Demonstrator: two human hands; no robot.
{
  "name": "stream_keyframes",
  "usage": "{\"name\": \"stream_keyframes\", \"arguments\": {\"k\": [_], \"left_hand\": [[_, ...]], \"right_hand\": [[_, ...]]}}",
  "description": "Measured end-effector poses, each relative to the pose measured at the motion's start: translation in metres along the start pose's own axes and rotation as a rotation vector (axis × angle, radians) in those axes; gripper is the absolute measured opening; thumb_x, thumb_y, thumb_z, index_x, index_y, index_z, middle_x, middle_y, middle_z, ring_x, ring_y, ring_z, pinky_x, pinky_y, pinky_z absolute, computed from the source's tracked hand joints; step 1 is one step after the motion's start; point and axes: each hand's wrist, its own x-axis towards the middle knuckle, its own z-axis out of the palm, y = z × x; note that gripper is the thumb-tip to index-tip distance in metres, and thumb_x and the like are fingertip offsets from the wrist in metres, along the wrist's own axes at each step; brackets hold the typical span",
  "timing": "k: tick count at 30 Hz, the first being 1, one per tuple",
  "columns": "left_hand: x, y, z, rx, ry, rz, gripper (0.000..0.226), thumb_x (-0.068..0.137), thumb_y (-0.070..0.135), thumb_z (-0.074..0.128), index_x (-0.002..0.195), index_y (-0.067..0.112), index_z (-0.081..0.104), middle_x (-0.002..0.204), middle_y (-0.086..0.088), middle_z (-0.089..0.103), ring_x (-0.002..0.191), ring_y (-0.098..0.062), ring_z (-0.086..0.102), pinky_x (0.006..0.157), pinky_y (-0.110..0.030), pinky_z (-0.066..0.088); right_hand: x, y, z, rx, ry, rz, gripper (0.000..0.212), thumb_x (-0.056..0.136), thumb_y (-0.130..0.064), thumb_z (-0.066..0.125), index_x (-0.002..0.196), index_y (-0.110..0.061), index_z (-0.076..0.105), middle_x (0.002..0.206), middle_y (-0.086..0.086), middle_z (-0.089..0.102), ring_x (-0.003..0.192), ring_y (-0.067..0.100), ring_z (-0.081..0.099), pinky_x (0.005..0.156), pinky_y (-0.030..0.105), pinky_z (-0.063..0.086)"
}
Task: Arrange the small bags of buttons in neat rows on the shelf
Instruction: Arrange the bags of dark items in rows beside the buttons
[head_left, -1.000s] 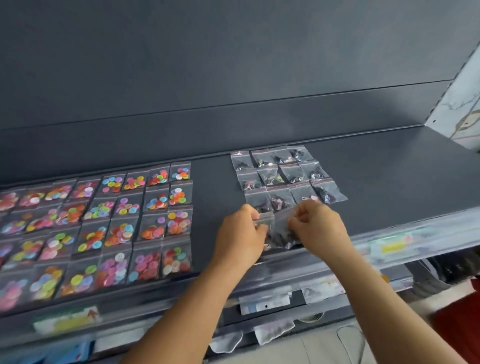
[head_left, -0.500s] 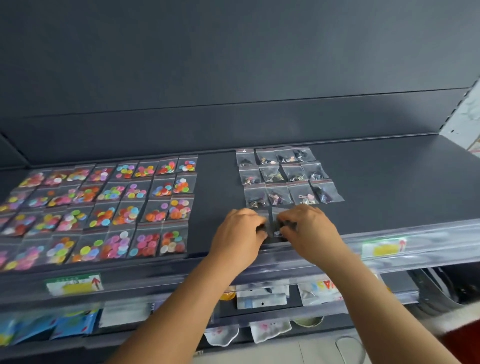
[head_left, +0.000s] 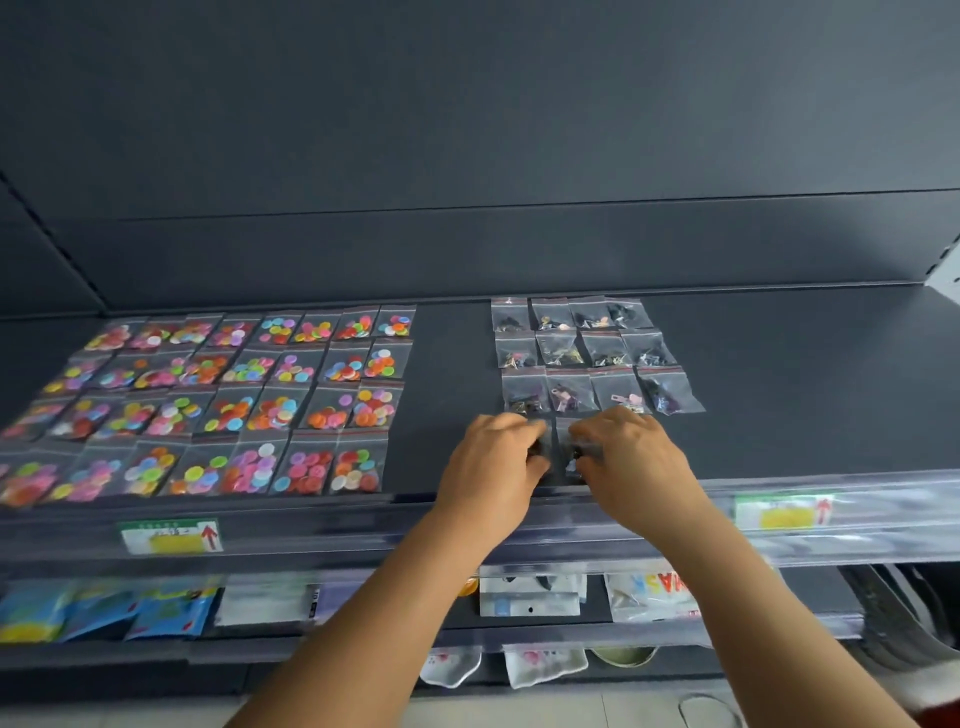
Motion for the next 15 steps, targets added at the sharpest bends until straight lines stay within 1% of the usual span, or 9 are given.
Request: {"name": "stream_keyframes", "arguments": {"k": [2, 5, 10, 15], "left_hand": [[-0.003, -0.001, -0.004, 0.044, 0.008, 0.009, 0.053, 0.094, 0.029, 0.054, 0.143, 0.016, 0.039, 0.142, 0.001, 0.046, 0.131, -0.018, 0.035, 0.105, -0.030, 0.032], [-0.011, -0.006, -0.016, 0.134, 0.046, 0.004, 0.058, 0.095, 0.033, 0.053, 0.146, 0.014, 0.032, 0.146, -0.001, 0.041, 0.137, -0.020, 0.030, 0.112, -0.031, 0.025], [-0.037, -0.038, -0.047, 0.221, 0.141, -0.077, 0.061, 0.095, 0.039, 0.049, 0.147, 0.019, 0.027, 0.148, 0.000, 0.037, 0.138, -0.019, 0.026, 0.112, -0.032, 0.022], [-0.075, -0.086, -0.084, 0.221, 0.211, -0.208, 0.061, 0.094, 0.043, 0.047, 0.147, 0.023, 0.025, 0.149, 0.004, 0.034, 0.137, -0.016, 0.025, 0.112, -0.031, 0.022]], "right_hand": [[0.000, -0.004, -0.001, -0.001, 0.013, -0.023, 0.040, 0.089, -0.023, 0.055, 0.128, -0.022, 0.054, 0.131, 0.000, 0.051, 0.121, 0.024, 0.042, 0.094, 0.030, 0.039], [0.001, -0.018, 0.002, -0.058, 0.020, -0.107, 0.053, 0.089, -0.033, 0.056, 0.139, -0.023, 0.041, 0.140, -0.002, 0.044, 0.128, 0.023, 0.037, 0.105, 0.035, 0.032], [0.006, -0.060, 0.011, -0.063, 0.008, -0.226, 0.063, 0.090, -0.046, 0.050, 0.145, -0.027, 0.026, 0.148, -0.007, 0.033, 0.137, 0.018, 0.026, 0.111, 0.034, 0.020], [0.010, -0.126, 0.027, -0.024, -0.008, -0.375, 0.063, 0.090, -0.050, 0.048, 0.145, -0.028, 0.026, 0.149, -0.006, 0.033, 0.138, 0.018, 0.026, 0.112, 0.035, 0.019]]}}
